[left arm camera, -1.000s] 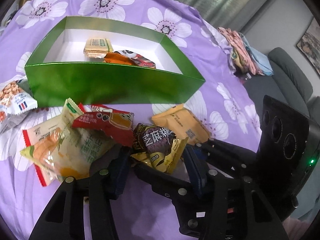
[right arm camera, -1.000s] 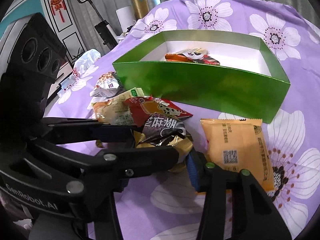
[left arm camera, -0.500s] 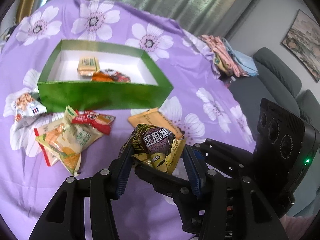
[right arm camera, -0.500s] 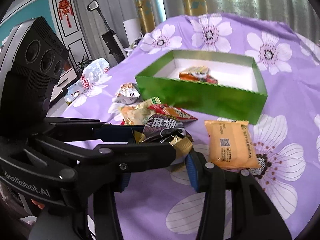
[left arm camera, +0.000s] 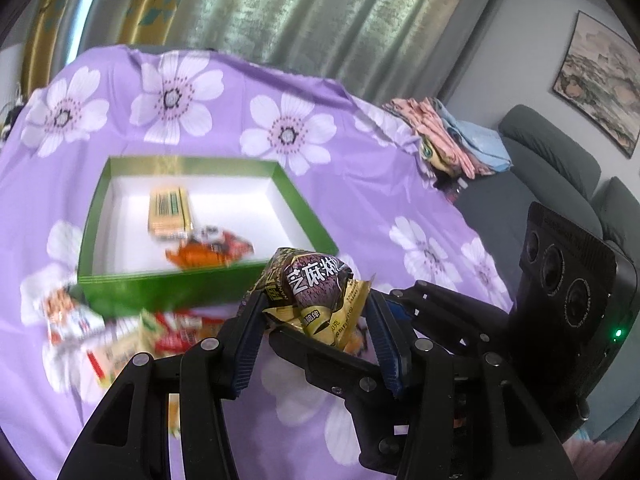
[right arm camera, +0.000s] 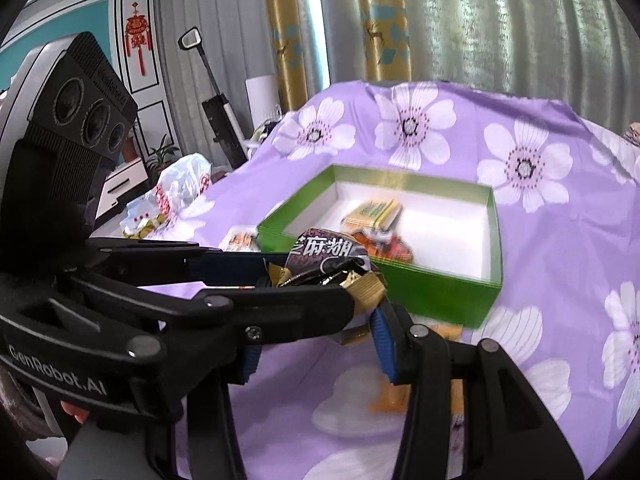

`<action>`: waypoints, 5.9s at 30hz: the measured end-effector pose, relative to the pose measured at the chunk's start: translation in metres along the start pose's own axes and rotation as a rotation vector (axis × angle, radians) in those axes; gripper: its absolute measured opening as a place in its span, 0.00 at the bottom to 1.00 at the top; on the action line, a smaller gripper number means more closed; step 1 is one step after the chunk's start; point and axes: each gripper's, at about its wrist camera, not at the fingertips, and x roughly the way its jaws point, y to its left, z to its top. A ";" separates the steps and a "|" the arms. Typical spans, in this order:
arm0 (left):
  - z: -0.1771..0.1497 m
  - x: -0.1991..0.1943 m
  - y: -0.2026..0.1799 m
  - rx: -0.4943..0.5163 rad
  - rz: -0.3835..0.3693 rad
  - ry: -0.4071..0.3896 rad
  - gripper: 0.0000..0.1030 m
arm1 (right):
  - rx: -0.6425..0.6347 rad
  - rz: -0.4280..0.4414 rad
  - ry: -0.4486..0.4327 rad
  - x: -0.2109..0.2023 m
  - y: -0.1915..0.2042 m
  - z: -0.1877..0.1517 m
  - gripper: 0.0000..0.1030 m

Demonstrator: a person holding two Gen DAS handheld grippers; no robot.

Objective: Organize snacks
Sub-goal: 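Carry the sesame bag into the green box and open the left tool, then withdraw the left tool and move it to the yellow square pastry pack, then close the left tool on the yellow pastry pack and lift it, then carry the yellow pastry pack over the green box and lower it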

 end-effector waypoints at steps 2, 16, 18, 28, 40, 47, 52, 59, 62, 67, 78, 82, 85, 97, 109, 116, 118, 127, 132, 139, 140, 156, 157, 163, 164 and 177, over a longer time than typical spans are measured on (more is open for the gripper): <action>0.009 0.003 0.003 0.010 0.006 -0.010 0.50 | -0.006 -0.006 -0.018 0.006 -0.006 0.011 0.45; 0.052 0.051 0.041 -0.011 0.050 -0.011 0.50 | -0.009 -0.017 -0.049 0.061 -0.040 0.046 0.46; 0.053 0.058 0.048 -0.027 0.055 -0.004 0.50 | 0.001 -0.015 -0.040 0.067 -0.043 0.046 0.46; 0.048 0.084 0.068 -0.092 0.135 0.053 0.50 | 0.014 -0.042 0.058 0.106 -0.048 0.043 0.56; 0.036 0.046 0.057 -0.055 0.292 0.016 0.87 | 0.090 -0.088 0.035 0.068 -0.062 0.029 0.77; 0.022 0.017 0.039 -0.019 0.341 -0.014 0.88 | 0.111 -0.107 0.007 0.018 -0.058 0.005 0.81; 0.007 0.001 0.024 0.000 0.343 -0.017 0.88 | 0.115 -0.102 0.001 -0.011 -0.052 -0.010 0.81; -0.013 -0.007 0.001 0.066 0.389 -0.006 0.88 | 0.104 -0.092 0.017 -0.036 -0.041 -0.030 0.81; -0.022 -0.008 -0.005 0.080 0.396 0.004 0.88 | 0.089 -0.106 0.028 -0.043 -0.036 -0.037 0.81; -0.033 -0.009 -0.013 0.098 0.403 0.019 0.88 | 0.073 -0.113 0.040 -0.052 -0.034 -0.045 0.81; -0.043 -0.003 -0.024 0.126 0.403 0.047 0.88 | 0.060 -0.118 0.082 -0.054 -0.035 -0.063 0.81; -0.047 0.005 -0.019 0.102 0.377 0.079 0.88 | 0.063 -0.120 0.102 -0.050 -0.038 -0.069 0.81; -0.051 0.013 -0.015 0.070 0.345 0.110 0.88 | 0.068 -0.122 0.117 -0.046 -0.042 -0.074 0.81; -0.061 0.052 -0.004 -0.076 0.155 0.208 0.88 | 0.104 -0.116 0.177 -0.026 -0.066 -0.092 0.78; -0.054 0.095 0.004 -0.144 0.083 0.263 0.88 | 0.095 -0.083 0.216 0.005 -0.080 -0.089 0.78; -0.049 0.111 0.005 -0.145 0.060 0.277 0.88 | 0.088 -0.026 0.245 0.023 -0.083 -0.082 0.77; -0.049 0.115 0.005 -0.144 0.055 0.282 0.88 | 0.084 -0.001 0.252 0.027 -0.082 -0.081 0.74; -0.050 0.122 0.009 -0.139 0.050 0.299 0.68 | 0.056 0.014 0.305 0.041 -0.072 -0.079 0.40; -0.052 0.119 0.003 -0.101 0.077 0.287 0.68 | 0.070 0.001 0.305 0.039 -0.071 -0.081 0.34; -0.052 0.102 -0.018 -0.041 0.096 0.248 0.68 | 0.094 -0.006 0.273 0.025 -0.063 -0.084 0.28; -0.052 0.099 -0.023 -0.023 0.100 0.241 0.68 | 0.097 -0.009 0.269 0.022 -0.062 -0.084 0.28; -0.021 0.046 -0.048 0.052 0.075 0.090 0.68 | 0.015 -0.084 0.139 -0.027 -0.040 -0.040 0.28; -0.017 0.043 -0.046 0.048 0.083 0.079 0.68 | 0.006 -0.083 0.136 -0.026 -0.038 -0.037 0.28; 0.000 0.026 -0.029 0.039 0.125 0.026 0.68 | -0.046 -0.054 0.097 -0.016 -0.029 -0.011 0.28; 0.003 0.024 -0.026 0.035 0.132 0.017 0.68 | -0.052 -0.043 0.090 -0.012 -0.028 -0.005 0.28; 0.037 0.028 0.017 0.009 0.189 -0.024 0.68 | -0.082 0.018 0.059 0.030 -0.024 0.036 0.28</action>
